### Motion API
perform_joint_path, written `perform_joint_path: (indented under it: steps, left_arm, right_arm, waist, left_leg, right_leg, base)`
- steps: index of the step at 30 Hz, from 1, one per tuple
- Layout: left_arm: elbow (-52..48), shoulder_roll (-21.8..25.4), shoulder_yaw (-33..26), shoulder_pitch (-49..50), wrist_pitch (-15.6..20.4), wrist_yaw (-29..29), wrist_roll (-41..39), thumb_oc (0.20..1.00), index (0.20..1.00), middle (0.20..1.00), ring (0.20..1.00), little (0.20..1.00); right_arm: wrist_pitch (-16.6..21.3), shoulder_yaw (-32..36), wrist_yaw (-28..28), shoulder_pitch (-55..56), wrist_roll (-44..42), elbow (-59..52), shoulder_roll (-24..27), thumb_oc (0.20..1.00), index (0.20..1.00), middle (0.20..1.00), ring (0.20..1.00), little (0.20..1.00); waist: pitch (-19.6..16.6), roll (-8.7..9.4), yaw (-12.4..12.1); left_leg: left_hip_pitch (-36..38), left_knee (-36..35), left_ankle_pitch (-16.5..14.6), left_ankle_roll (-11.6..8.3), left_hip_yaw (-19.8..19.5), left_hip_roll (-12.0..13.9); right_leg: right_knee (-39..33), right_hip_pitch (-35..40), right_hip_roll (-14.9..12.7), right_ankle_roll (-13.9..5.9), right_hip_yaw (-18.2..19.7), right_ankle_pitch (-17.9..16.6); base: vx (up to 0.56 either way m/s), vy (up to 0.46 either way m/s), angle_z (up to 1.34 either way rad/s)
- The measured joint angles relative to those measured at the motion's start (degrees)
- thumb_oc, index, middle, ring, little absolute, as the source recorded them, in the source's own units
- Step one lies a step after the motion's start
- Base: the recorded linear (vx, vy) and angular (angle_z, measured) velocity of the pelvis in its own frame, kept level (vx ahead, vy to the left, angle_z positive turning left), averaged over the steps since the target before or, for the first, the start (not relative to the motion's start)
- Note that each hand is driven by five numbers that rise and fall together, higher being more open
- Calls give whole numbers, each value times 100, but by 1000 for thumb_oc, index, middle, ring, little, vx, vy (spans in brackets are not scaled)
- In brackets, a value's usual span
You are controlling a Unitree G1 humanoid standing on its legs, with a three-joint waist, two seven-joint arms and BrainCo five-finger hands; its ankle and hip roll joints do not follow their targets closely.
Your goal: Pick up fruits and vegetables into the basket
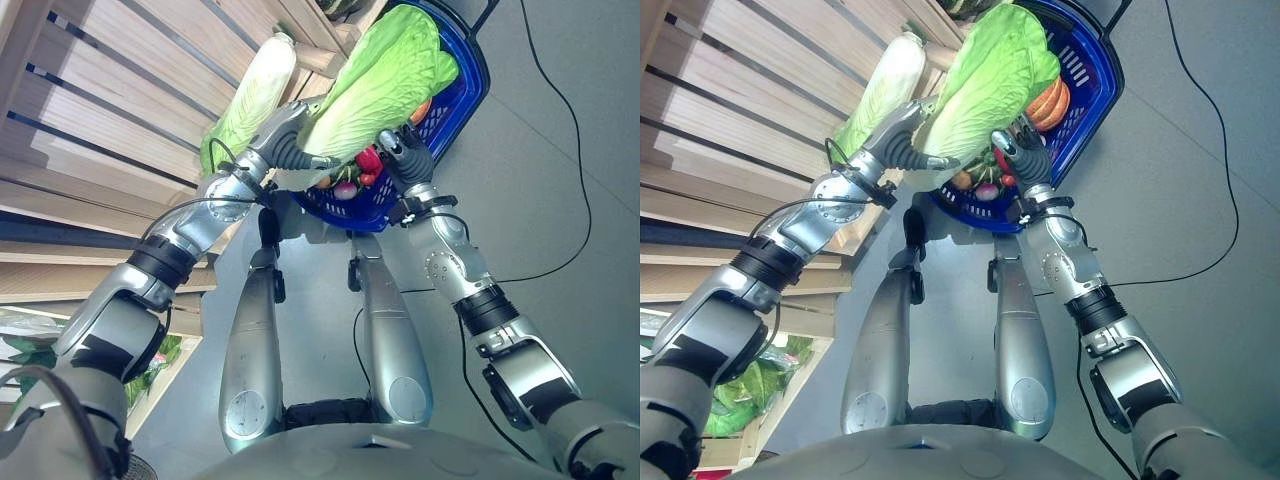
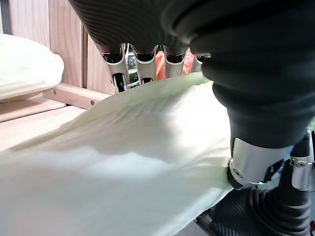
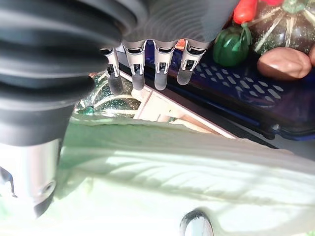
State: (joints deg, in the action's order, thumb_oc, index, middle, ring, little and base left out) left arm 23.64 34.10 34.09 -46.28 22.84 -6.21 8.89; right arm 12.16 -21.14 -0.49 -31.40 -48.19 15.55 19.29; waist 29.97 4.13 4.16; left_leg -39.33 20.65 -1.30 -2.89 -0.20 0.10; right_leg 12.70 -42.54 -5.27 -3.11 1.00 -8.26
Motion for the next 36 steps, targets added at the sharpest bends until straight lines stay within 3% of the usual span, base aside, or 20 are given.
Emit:
perform_joint_path:
  steps: [10, 18, 28, 29, 30, 36]
  left_arm:
    - [-4, 67, 69, -90, -117, 448, -119, 200, 200, 200, 200, 200]
    - [-4, 80, 325, -186, -308, 890, -228, 200, 200, 200, 200, 200]
    - [-268, 238, 427, -298, -645, 1346, -279, 200, 200, 200, 200, 200]
    - [-268, 245, 440, -321, -650, 1358, -280, 200, 200, 200, 200, 200]
    - [-268, 248, 439, -333, -656, 1388, -296, 200, 200, 200, 200, 200]
    - [-335, 261, 449, -334, -675, 1460, -395, 200, 200, 200, 200, 200]
  right_arm:
    - [2, 12, 396, 13, -564, -14, 83, 1000, 1000, 1000, 1000, 1000]
    - [-86, 10, 1081, 32, -1312, -55, 73, 1000, 1000, 1000, 1000, 1000]
    - [-97, 21, 1317, 149, -1742, -67, 82, 1000, 1000, 1000, 1000, 1000]
    - [-97, 25, 1327, 149, -1760, -67, 85, 501, 501, 501, 501, 501]
    - [-97, 31, 1347, 150, -1764, -67, 86, 200, 200, 200, 200, 200]
    - [-82, 55, 1377, 158, -1787, -67, 161, 200, 200, 200, 200, 200]
  waist:
    - [1, 1, 1]
    - [4, 7, 1]
    - [4, 7, -2]
    - [4, 7, -2]
    - [4, 7, -2]
    - [4, 7, -12]
  left_leg:
    - [-11, -1, 0, 0, -4, 1]
    - [-26, 4, 0, 0, -22, 1]
    - [-53, -7, 1, 1, -44, 1]
    - [-53, -7, 1, 1, -46, 1]
    - [-52, -8, 1, 1, -46, 0]
    - [-53, -9, 1, 1, -45, 0]
  right_leg:
    - [-21, 2, 1, 1, -5, -1]
    - [-22, 2, 0, 0, -20, -1]
    - [-62, 2, -2, 1, -44, -1]
    - [-62, 2, -1, 1, -45, -1]
    - [-62, 2, -2, 1, -45, -1]
    - [-63, 2, -4, 0, -47, -1]
  base:
    - [0, 0, 0]
    - [0, 0, 0]
    - [0, 0, 0]
    - [0, 0, 0]
    - [0, 0, 0]
    - [0, 0, 0]
